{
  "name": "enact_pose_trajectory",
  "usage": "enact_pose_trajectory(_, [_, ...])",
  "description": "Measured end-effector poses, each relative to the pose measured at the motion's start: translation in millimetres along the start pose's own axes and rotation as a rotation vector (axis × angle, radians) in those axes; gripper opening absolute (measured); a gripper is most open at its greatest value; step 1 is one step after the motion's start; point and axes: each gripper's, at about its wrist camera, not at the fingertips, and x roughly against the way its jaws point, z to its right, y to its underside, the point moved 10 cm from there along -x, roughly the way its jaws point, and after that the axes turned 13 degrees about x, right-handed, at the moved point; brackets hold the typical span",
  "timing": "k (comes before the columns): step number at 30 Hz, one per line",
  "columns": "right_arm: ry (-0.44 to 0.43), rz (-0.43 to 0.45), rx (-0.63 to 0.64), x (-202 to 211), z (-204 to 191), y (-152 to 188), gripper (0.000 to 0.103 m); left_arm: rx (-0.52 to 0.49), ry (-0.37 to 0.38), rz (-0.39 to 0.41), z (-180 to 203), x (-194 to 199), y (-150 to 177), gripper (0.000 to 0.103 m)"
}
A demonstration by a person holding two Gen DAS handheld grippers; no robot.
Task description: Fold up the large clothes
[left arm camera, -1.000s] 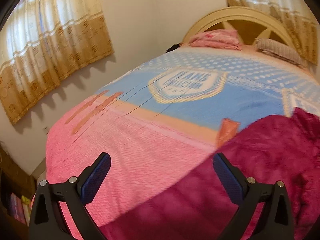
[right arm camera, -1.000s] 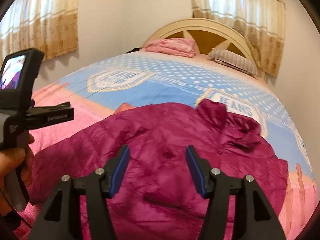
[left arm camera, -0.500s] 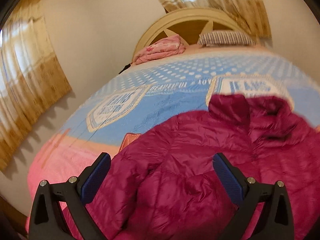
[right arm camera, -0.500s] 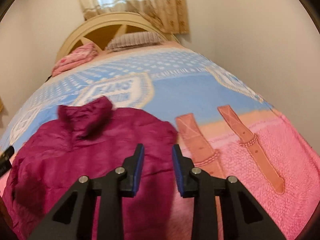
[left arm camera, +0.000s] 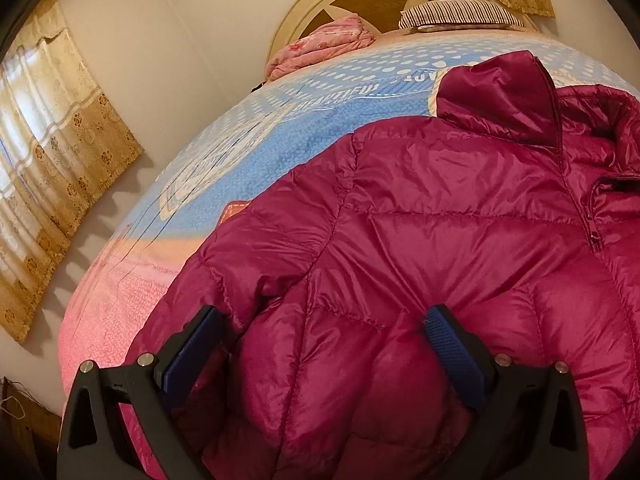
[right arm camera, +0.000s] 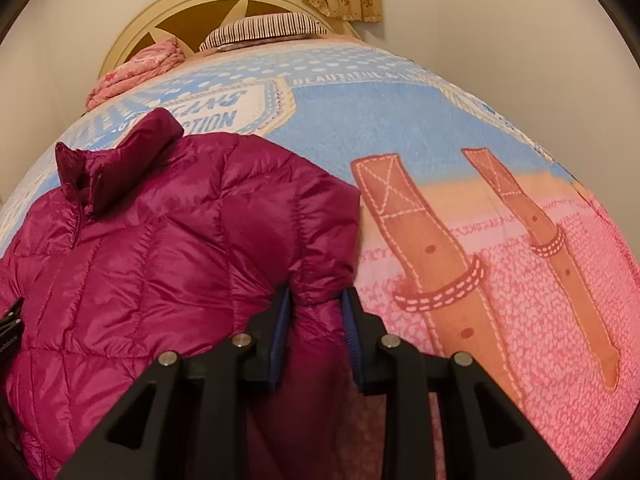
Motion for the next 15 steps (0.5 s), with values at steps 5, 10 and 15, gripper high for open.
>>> enact_pose_trajectory(5, [0.034,-0.011,0.031,-3,-5,1,0.03,0.018,0.018,-0.009,0,-5,2,0.102])
enact_pose_trajectory(10, [0.032,0.022,-0.006,32,5,-11,0.041,0.032,0.033,-0.014,-1,-4,6,0.102])
enact_pose_trajectory(15, [-0.037,0.124,0.045,80,-27,-24,0.053,0.031,0.031,-0.009,-1,-3,6,0.102])
